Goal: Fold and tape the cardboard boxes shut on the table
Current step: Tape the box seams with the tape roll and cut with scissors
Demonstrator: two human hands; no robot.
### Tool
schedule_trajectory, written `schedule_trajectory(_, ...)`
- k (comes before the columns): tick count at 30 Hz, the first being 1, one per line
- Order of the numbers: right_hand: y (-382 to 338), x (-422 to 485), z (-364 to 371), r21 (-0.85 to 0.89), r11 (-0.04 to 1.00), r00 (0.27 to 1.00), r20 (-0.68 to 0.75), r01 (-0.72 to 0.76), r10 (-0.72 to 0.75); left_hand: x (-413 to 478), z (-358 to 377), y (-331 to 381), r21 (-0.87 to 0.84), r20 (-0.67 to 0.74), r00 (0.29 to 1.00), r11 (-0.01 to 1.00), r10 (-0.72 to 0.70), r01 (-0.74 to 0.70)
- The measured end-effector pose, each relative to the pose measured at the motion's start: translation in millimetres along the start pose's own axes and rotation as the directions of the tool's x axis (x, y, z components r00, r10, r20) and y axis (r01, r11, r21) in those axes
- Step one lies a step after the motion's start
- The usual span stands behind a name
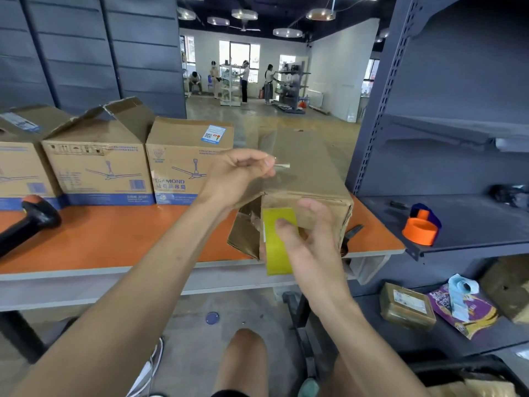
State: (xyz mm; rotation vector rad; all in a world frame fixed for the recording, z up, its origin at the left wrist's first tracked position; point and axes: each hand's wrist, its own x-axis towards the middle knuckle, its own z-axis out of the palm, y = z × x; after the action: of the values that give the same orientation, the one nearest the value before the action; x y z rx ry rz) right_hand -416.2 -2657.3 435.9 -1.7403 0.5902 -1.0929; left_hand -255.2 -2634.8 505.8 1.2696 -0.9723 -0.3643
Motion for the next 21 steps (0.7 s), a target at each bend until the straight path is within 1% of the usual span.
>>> schedule_trajectory(3,1,-4,5,0.048,0.998,0.999,0.010,0.040,-0.040,12,2,-2,0.000,0.053,0.999,1.000,0.001,-0.002)
schedule_trajectory(5,0,-3,10,0.070,0.997,1.000,-0.007,0.011,-0.011,18,6,-7,-0.021,0.078,0.997,1.000,-0.005,0.007)
schedule_trajectory(10,-2,9,20,0.059,0.998,0.999,-0.034,0.002,0.000,32,7,-26,-0.001,0.057,0.998,1.000,-0.025,0.025)
schedule_trajectory(16,8,17,21,0.064,0.998,1.000,0.001,-0.006,0.006,40,8,-40,0.066,0.045,0.999,0.998,0.022,-0.025)
schedule_trajectory(21,16,15,24,0.084,0.996,1.000,0.012,-0.024,0.023,39,6,-51,0.184,0.019,0.998,0.981,0.057,-0.060)
